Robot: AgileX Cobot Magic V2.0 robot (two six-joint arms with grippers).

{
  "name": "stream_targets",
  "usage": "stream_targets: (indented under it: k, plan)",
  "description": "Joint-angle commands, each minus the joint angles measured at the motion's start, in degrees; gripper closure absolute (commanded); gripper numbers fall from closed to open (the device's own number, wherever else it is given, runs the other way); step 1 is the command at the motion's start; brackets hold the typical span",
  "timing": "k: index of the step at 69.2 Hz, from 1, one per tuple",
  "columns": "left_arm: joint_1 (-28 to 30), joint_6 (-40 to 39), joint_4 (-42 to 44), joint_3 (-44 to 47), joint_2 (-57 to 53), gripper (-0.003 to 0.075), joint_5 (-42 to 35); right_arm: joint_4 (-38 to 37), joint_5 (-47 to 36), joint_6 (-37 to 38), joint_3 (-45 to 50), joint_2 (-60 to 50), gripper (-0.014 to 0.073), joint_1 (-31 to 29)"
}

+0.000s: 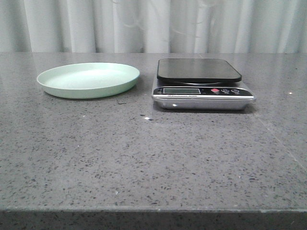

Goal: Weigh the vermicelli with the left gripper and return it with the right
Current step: 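Lift the vermicelli bundle with the left gripper and carry it over the scale, then lower the vermicelli onto the scale pan and open the left gripper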

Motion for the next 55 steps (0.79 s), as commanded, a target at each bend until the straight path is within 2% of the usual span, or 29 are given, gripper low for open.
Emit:
stream_targets:
  k: [1, 15, 44, 50, 55]
  plan:
    - [-1.8, 0.1, -2.8, -2.2, -0.6, 0.0577, -5.5, -0.8, -5.1, -0.4, -0.5, -0.9, 0.0442, -0.2]
    - [-3.9, 0.1, -2.8, -2.2, 4.1, 0.0577, -5.7, -0.8, -5.1, -0.4, -0.5, -0.9, 0.0442, -0.2]
    - [-3.8, 0.1, -1.4, -2.2, 8.6, 0.0573, -6.3, -0.8, -5.8, -0.4, -0.5, -0.9, 0.0442, -0.2]
    - [-3.8, 0.1, -0.6, -2.2, 8.6, 0.0542, -6.4, -0.8, -5.9, -0.4, -0.5, -0.9, 0.0442, -0.2]
    - [-3.8, 0.1, -0.6, -2.2, 8.6, 0.0483, -6.4, -0.8, -6.1, -0.4, -0.5, -0.9, 0.0442, -0.2]
